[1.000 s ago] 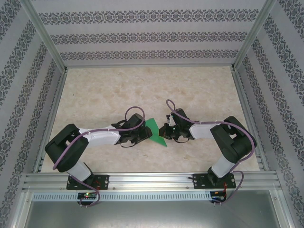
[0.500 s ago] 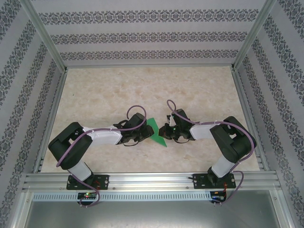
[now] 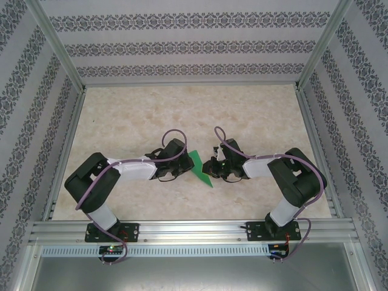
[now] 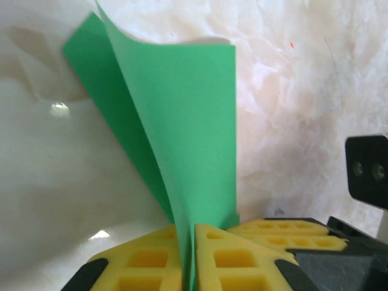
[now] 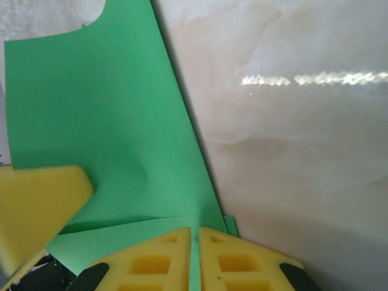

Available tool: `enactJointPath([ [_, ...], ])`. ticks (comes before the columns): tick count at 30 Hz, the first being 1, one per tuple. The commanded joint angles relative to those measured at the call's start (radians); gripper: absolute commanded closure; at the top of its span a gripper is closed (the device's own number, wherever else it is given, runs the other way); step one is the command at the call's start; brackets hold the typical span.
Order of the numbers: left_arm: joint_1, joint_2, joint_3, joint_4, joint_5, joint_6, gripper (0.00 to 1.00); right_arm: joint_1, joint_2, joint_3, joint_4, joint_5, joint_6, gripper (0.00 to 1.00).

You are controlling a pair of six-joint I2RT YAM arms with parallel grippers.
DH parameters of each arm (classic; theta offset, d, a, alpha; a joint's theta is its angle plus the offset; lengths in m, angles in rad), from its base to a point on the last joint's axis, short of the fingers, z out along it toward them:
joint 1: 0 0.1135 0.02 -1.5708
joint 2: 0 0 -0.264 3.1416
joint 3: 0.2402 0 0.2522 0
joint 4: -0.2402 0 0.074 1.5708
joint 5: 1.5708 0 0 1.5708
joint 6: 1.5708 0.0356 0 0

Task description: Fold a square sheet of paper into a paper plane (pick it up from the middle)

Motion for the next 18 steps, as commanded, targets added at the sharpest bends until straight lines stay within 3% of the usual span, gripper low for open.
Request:
enactJointPath([
  [1,0.023,0.018,0.054,-0.055,0.015,0.062,0.9,-0.001,0.016,0.007,0.008,0.028,0.005,0.88],
  [10,0.049,0.066,0.156,-0.171,0.039,0.112,0.97,-0.002,-0.057,0.018,-0.03,0.061,-0.042,0.8],
  [12,0.053,0.082,0.181,-0.205,0.045,0.117,0.98,0.004,-0.123,0.007,-0.083,0.124,-0.107,0.67],
  [18,0.059,0.1,0.211,-0.243,0.068,0.118,1.0,0.058,-0.303,-0.018,-0.218,0.304,-0.291,0.65],
])
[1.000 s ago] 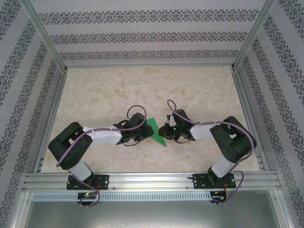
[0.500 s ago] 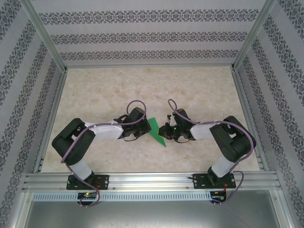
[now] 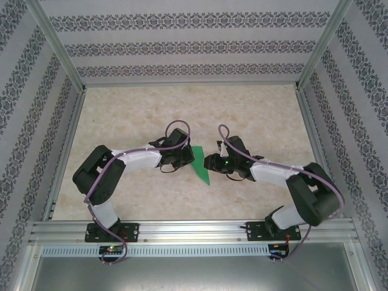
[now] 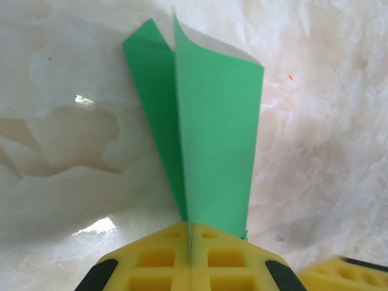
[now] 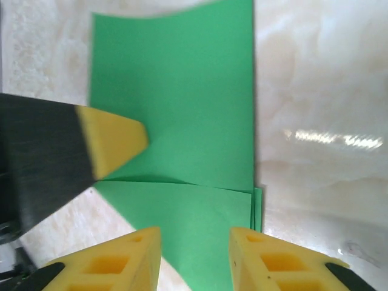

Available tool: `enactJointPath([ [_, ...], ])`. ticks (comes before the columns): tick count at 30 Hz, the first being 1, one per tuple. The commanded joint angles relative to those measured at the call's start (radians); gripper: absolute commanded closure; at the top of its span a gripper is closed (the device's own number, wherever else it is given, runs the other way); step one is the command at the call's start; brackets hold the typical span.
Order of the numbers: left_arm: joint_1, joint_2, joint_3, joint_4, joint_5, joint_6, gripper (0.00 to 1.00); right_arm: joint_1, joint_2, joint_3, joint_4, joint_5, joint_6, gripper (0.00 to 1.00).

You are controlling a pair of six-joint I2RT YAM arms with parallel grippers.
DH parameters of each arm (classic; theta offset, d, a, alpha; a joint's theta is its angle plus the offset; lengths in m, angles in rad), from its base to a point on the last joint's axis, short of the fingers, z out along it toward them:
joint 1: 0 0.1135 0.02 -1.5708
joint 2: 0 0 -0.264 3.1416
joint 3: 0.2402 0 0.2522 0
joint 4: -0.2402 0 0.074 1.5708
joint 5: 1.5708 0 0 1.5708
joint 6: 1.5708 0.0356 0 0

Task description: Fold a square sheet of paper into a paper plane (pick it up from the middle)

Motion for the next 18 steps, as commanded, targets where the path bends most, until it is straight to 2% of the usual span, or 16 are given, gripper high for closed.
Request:
enactJointPath([
  [1,0.008,0.009,0.026,-0.046,0.029,0.02,1.0,0.057,-0.086,-0.027,-0.071,0.155,-0.155,0.68],
  [5,0.01,0.019,0.036,-0.038,0.047,0.012,1.0,0.167,-0.129,-0.068,-0.028,0.254,-0.262,0.66],
  [7,0.01,0.023,0.038,-0.035,0.053,0.008,1.0,0.235,-0.126,-0.074,-0.023,0.355,-0.306,0.66],
  [13,0.011,0.024,0.043,-0.029,0.063,0.002,1.0,0.352,-0.097,-0.138,0.127,0.543,-0.442,0.6],
  [18,0.011,0.033,0.046,-0.029,0.071,-0.001,1.0,0.404,-0.017,-0.141,0.205,0.584,-0.563,0.6],
])
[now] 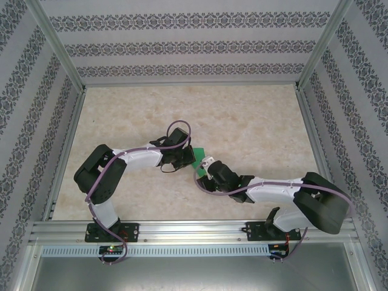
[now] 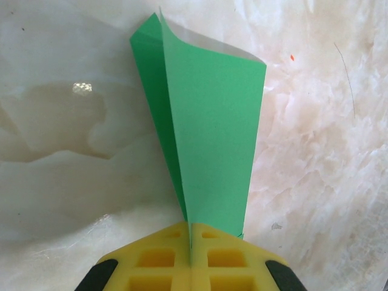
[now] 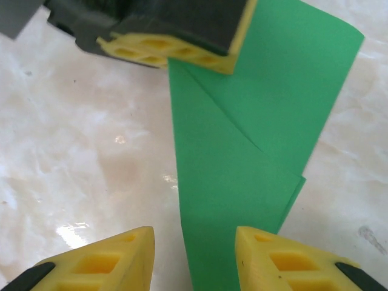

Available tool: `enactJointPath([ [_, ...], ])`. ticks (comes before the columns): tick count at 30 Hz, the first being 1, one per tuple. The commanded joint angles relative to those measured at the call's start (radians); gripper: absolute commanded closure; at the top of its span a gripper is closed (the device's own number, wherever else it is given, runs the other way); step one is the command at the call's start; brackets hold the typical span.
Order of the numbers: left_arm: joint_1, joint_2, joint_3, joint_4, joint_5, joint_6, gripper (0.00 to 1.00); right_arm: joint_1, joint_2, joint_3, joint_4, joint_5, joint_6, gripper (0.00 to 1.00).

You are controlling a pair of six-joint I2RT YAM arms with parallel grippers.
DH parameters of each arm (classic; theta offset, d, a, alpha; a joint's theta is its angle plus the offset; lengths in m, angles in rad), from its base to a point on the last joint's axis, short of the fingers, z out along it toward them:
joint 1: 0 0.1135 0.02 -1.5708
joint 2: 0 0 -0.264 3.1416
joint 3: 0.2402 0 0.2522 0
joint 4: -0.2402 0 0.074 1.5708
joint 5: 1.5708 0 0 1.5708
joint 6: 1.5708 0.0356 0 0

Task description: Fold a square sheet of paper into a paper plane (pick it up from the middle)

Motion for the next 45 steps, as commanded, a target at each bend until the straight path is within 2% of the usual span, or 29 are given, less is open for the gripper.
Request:
enactJointPath([
  [1,0.011,0.02,0.029,-0.007,0.023,-0.002,1.0,0.029,0.041,-0.013,0.126,0.089,-0.128,0.6],
  [4,0.011,0.02,0.032,-0.008,0.024,-0.002,1.0,0.061,0.074,-0.009,0.149,0.193,-0.162,0.6],
  [9,0.011,0.021,0.036,-0.01,0.025,-0.002,1.0,0.08,0.124,-0.01,0.183,0.242,-0.224,0.61],
  [11,0.011,0.021,0.039,-0.013,0.025,0.004,1.0,0.089,0.141,-0.014,0.192,0.302,-0.226,0.61],
  [21,0.018,0.021,0.038,-0.025,0.026,0.011,1.0,0.124,0.185,-0.026,0.224,0.337,-0.257,0.7],
  [30,0.019,0.021,0.043,-0.035,0.029,0.016,1.0,0.145,0.203,-0.017,0.23,0.392,-0.257,0.81],
  [33,0.021,0.024,0.043,-0.034,0.027,0.015,1.0,0.146,0.206,-0.023,0.228,0.403,-0.243,0.91],
  [36,0.02,0.022,0.047,-0.034,0.026,0.015,0.99,0.145,0.204,-0.023,0.217,0.399,-0.216,0.96],
  [38,0.022,0.019,0.048,-0.037,0.022,0.015,0.98,0.145,0.205,-0.023,0.221,0.384,-0.193,1.0],
  [41,0.024,0.001,0.041,-0.031,0.014,0.016,0.94,0.141,0.201,-0.023,0.225,0.366,-0.142,1.0],
  [44,0.03,-0.041,0.015,-0.027,-0.014,0.014,0.74,0.115,0.188,-0.029,0.244,0.291,-0.065,1.0],
  [45,0.035,-0.054,0.007,-0.022,-0.014,0.014,0.72,0.103,0.182,-0.033,0.255,0.261,-0.043,1.0],
])
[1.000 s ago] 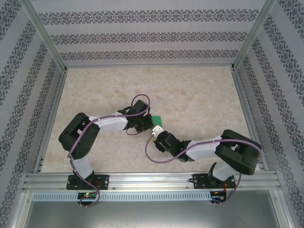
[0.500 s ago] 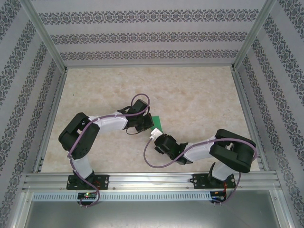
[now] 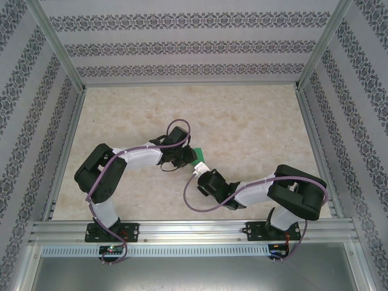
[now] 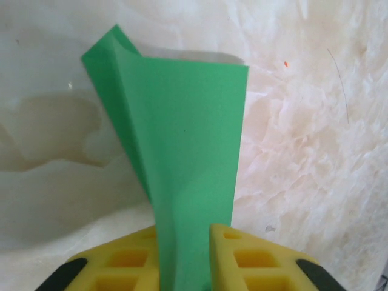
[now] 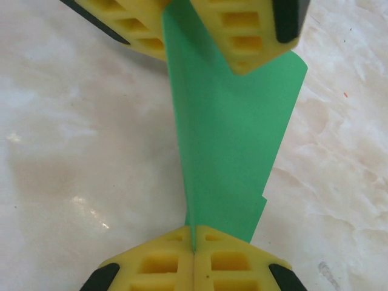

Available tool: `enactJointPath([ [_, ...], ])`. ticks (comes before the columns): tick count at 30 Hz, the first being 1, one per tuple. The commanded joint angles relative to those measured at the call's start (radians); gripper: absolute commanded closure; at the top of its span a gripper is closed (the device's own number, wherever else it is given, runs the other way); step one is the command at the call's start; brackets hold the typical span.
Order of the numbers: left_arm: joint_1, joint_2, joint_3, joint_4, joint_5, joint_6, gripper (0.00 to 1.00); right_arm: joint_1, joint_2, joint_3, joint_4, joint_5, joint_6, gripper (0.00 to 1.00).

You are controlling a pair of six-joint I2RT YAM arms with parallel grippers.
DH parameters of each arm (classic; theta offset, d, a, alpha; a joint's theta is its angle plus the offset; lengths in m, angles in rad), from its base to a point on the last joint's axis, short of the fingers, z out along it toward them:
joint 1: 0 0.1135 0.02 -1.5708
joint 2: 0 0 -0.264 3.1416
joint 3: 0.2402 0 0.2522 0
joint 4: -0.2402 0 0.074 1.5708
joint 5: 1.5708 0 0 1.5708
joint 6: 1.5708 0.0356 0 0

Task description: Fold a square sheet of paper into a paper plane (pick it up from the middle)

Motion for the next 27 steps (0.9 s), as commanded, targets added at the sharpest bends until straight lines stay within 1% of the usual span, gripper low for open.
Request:
enactJointPath([
  [1,0.026,-0.075,-0.017,-0.015,-0.032,0.009,0.67,-0.037,-0.023,-0.02,0.046,-0.118,0.127,1.0],
  [2,0.03,-0.093,-0.026,-0.015,-0.04,0.008,0.63,-0.05,-0.031,-0.022,0.05,-0.153,0.153,1.0],
  [3,0.033,-0.109,-0.037,-0.01,-0.046,0.01,0.62,-0.066,-0.036,-0.024,0.056,-0.194,0.174,1.0],
  [4,0.036,-0.131,-0.046,-0.011,-0.057,0.01,0.58,-0.086,-0.042,-0.03,0.069,-0.241,0.202,1.0],
  [5,0.037,-0.152,-0.058,-0.009,-0.071,0.012,0.51,-0.106,-0.048,-0.035,0.082,-0.295,0.23,1.0],
  [7,0.041,-0.188,-0.078,-0.003,-0.091,0.012,0.42,-0.152,-0.05,-0.048,0.111,-0.383,0.269,1.0],
  [8,0.042,-0.207,-0.087,0.001,-0.104,0.014,0.39,-0.178,-0.051,-0.049,0.112,-0.429,0.287,1.0],
  [11,0.044,-0.245,-0.103,0.007,-0.127,0.019,0.39,-0.248,-0.046,-0.056,0.148,-0.542,0.349,1.0],
  [14,0.044,-0.253,-0.104,0.023,-0.113,0.034,0.4,-0.298,-0.029,-0.056,0.169,-0.613,0.396,1.0],
  [15,0.044,-0.252,-0.1,0.019,-0.11,0.037,0.4,-0.312,-0.016,-0.053,0.171,-0.629,0.415,1.0],
  [19,0.044,-0.237,-0.106,0.044,-0.087,0.04,0.45,-0.373,0.053,-0.065,0.278,-0.74,0.519,1.0],
  [21,0.044,-0.228,-0.106,0.052,-0.073,0.039,0.48,-0.382,0.075,-0.063,0.294,-0.76,0.55,1.0],
  [23,0.044,-0.217,-0.106,0.063,-0.056,0.04,0.52,-0.384,0.081,-0.07,0.302,-0.748,0.566,1.0],
  [27,0.043,-0.18,-0.097,0.094,-0.011,0.044,0.56,-0.391,0.07,-0.076,0.29,-0.735,0.58,1.0],
])
